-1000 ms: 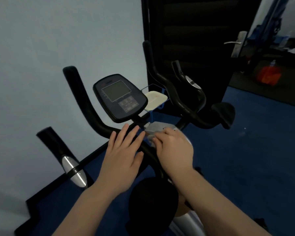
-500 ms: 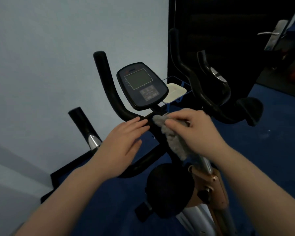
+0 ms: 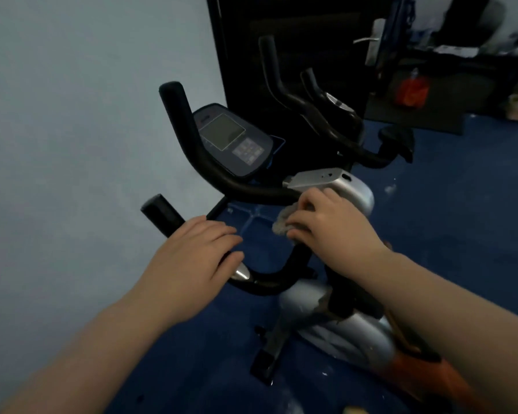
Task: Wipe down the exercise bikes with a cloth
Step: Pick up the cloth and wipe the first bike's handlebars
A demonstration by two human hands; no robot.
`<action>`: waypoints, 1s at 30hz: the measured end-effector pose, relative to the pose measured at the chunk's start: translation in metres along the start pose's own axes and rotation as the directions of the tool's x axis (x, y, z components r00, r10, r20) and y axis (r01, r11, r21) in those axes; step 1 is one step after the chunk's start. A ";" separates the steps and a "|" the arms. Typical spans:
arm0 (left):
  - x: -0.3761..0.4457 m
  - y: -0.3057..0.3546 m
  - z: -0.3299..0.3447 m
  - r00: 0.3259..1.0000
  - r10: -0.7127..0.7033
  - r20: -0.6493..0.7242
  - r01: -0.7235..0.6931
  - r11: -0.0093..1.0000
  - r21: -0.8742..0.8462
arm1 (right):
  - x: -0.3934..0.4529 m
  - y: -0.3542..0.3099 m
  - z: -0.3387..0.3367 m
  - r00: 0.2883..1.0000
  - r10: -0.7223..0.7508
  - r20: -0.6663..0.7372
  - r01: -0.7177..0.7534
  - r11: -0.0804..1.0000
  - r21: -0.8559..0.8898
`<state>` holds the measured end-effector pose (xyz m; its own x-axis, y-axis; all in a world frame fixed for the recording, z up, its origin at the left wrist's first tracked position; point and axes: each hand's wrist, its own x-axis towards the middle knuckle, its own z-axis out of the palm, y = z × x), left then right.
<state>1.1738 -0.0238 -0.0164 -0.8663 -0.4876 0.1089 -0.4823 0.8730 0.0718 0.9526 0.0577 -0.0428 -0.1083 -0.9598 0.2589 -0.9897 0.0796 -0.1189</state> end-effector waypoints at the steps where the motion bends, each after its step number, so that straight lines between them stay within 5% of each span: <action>1: -0.001 -0.001 0.001 1.000 0.026 -0.012 -0.026 1.000 0.006 | -0.001 -0.005 -0.001 0.998 0.059 0.012 -0.059 0.998 -0.005; 4: -0.002 -0.002 0.006 0.998 0.037 -0.058 -0.037 0.999 0.006 | -0.005 -0.016 -0.003 0.985 0.160 0.069 -0.151 0.981 -0.118; 8: -0.002 -0.002 0.010 0.992 0.031 -0.123 -0.034 0.999 -0.021 | -0.003 -0.022 -0.007 0.974 0.129 0.187 -0.079 0.963 -0.256; 12: -0.001 0.003 0.013 0.985 0.006 -0.171 -0.013 0.999 -0.041 | -0.002 0.005 -0.028 0.963 -0.003 0.269 0.016 0.999 -0.045; 16: 0.000 0.010 0.017 0.976 -0.065 -0.209 0.056 0.997 -0.050 | 0.004 0.023 -0.031 0.959 -0.214 0.184 0.235 0.966 -0.105; 19: 0.001 0.016 0.020 0.964 -0.115 -0.238 0.104 0.993 -0.057 | 0.013 0.017 -0.020 0.908 -0.355 0.221 0.360 0.933 0.019; 22: 0.001 0.017 0.022 0.958 -0.150 -0.246 0.140 0.988 -0.058 | 0.020 0.017 -0.013 0.857 -0.396 0.330 0.328 0.913 0.244; 30: 0.003 0.016 0.028 0.945 -0.157 -0.287 0.154 0.987 -0.033 | 0.029 0.010 -0.002 0.821 -0.378 0.427 0.291 0.922 0.256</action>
<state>1.1599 -0.0108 -0.0424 -0.7052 -0.6007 0.3766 -0.6057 0.7865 0.1202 0.9392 0.0316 -0.0346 0.3248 -0.9335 -0.1522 -0.9201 -0.2746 -0.2793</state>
